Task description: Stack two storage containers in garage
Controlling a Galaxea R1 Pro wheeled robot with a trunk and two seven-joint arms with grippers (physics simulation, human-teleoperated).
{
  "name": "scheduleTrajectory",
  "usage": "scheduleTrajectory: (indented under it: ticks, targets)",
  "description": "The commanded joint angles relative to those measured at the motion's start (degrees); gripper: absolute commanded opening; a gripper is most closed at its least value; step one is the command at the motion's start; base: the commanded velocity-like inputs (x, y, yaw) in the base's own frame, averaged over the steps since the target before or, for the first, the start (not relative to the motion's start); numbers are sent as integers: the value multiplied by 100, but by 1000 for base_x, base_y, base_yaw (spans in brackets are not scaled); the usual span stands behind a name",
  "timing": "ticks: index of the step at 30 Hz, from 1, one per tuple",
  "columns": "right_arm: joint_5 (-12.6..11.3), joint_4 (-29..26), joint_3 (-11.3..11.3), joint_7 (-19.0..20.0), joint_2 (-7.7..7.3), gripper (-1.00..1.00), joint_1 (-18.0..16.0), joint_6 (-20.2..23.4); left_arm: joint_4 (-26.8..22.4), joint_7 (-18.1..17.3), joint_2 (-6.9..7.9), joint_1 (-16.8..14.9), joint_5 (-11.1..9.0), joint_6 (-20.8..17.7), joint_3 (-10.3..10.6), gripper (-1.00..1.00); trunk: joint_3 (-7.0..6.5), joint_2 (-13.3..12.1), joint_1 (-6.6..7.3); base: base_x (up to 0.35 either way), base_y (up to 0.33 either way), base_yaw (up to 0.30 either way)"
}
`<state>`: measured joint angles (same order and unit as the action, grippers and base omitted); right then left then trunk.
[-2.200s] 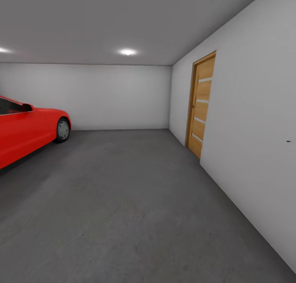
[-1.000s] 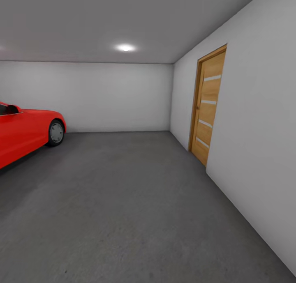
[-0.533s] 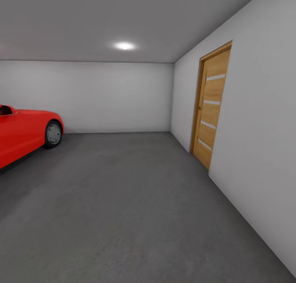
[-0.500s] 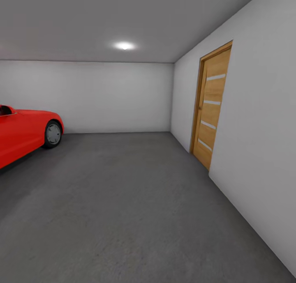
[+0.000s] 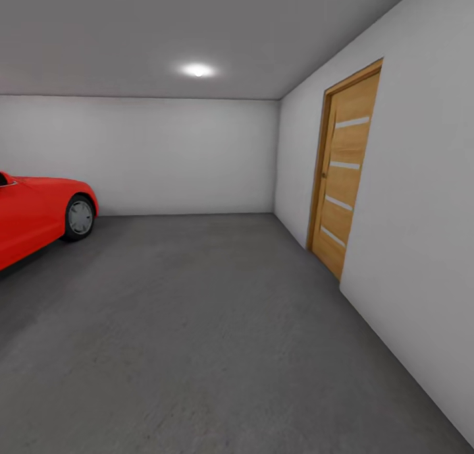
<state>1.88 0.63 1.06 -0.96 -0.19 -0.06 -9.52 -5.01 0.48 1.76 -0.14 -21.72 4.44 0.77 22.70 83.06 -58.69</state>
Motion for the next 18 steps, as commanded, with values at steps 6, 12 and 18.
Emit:
scheduleTrajectory:
  ticks: [6, 12, 18]
  targets:
    - [27, 7, 16, -10, -1, 100, -2, -24, 0, 5, 0, -1, -26, 13, 11, 100, 4, 2, -4, 324, 0, 0]
    - [25, 7, 25, -10, -7, 100, -2, -14, 0, 5, 0, 0, -26, 13, 11, 100, 4, 2, -4, 324, 0, 0]
    - [23, 7, 26, -9, -7, 100, -2, -9, 0, 5, 0, -3, -26, 13, 11, 100, 4, 2, -4, 324, 0, 0]
